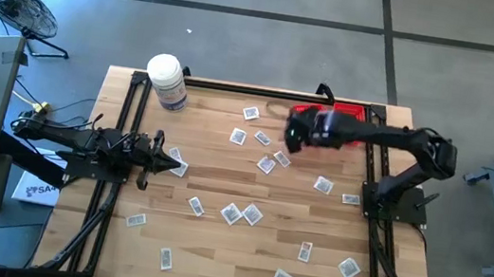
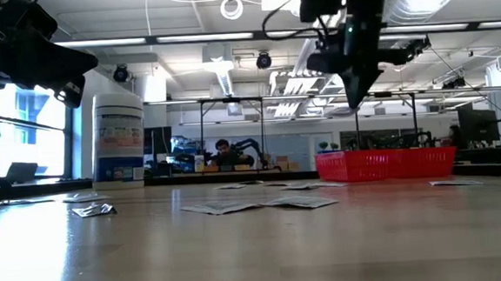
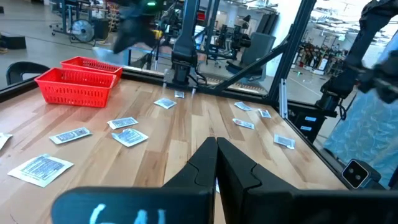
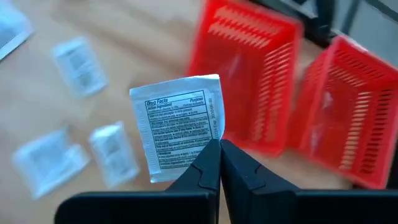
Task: Pick & Place First Aid Supplies
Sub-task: Put the towelette pack into the left red bin
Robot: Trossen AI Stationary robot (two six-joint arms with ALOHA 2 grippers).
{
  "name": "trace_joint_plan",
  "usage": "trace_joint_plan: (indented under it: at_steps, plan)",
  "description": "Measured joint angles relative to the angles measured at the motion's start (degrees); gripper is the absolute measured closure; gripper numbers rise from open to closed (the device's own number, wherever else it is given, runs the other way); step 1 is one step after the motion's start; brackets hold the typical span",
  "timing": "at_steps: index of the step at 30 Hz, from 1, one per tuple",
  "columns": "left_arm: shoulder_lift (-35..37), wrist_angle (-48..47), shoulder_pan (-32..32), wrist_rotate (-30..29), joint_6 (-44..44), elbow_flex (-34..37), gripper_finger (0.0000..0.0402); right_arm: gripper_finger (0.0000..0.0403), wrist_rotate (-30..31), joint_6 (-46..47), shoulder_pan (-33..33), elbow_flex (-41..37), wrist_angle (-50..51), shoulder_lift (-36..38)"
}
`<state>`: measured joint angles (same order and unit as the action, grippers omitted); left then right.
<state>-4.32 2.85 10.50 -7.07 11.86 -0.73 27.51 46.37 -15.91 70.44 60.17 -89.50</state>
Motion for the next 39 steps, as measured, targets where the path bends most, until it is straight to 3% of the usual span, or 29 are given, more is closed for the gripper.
trace_joint_plan:
  at_steps: [6,11,16,22,31,39]
  plan:
    - [-0.02,-0.01,0.00,0.00,0.00,0.00,0.0401,0.0402,-1.55,-3.94,-11.47,-6.40,-10.89,-0.34]
    - [-0.02,0.00,0.00,0.00,0.00,0.00,0.0401,0.0402,-5.42,-8.25,-14.60,-9.38,-23.17,-3.24]
    - [0.00,0.00,0.00,0.00,0.00,0.00,0.0401,0.0402,-3.10,-8.74,-14.88,-6.07,-15.41,-9.89]
    - [-0.01,0.00,0.00,0.00,0.00,0.00,0.0401,0.0400,-5.89,-10.53,-14.90,-5.47,-16.97,-12.94]
    - [0.00,0.00,0.00,0.00,0.00,0.00,0.0401,0.0344,-6.60,-12.28,-16.03,-5.39,-17.25,-12.95]
    - [-0.02,0.00,0.00,0.00,0.00,0.00,0.0401,0.0312,-4.86,-14.24,-12.92,0.79,-6.94,-7.77]
